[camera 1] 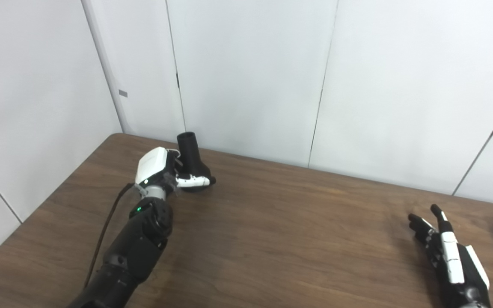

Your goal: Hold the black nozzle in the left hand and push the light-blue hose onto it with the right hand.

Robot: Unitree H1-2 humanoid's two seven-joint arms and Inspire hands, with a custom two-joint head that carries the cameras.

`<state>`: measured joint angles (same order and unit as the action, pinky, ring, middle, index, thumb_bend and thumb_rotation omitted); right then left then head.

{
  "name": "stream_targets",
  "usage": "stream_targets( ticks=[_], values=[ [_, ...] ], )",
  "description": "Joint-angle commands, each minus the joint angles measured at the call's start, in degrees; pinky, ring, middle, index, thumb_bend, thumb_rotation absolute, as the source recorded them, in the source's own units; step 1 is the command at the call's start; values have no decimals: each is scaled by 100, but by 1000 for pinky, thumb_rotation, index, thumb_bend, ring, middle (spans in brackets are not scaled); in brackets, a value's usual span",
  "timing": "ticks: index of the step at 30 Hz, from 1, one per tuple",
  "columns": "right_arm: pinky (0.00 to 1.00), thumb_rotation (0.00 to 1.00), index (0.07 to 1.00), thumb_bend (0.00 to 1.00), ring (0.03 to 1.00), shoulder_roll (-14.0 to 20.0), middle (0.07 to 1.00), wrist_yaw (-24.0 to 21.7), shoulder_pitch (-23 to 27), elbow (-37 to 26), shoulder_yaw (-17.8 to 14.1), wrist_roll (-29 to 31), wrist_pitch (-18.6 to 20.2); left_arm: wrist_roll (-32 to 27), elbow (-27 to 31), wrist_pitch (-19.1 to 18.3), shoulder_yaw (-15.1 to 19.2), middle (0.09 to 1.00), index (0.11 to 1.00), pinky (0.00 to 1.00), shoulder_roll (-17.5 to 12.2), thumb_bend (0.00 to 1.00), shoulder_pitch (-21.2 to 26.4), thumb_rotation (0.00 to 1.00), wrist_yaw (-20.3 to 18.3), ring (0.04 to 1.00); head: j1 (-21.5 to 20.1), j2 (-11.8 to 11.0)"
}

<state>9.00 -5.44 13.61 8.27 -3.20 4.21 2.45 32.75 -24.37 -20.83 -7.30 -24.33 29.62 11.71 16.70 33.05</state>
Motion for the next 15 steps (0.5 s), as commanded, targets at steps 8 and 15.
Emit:
stream_targets(
  ticks=[8,15],
  values=[
    [919,1000,1000,415,883,-5,854,59,-146,-290,21,-126,152,490,919,429,-441,507,453,445,68,501,-369,0,208,505,-165,68],
    [876,1000,1000,370,884,-109,845,109,-182,-663,32,-51,312,773,1517,1039,-636,437,504,283,165,502,-708,0,396,400,-372,168]
  ],
)
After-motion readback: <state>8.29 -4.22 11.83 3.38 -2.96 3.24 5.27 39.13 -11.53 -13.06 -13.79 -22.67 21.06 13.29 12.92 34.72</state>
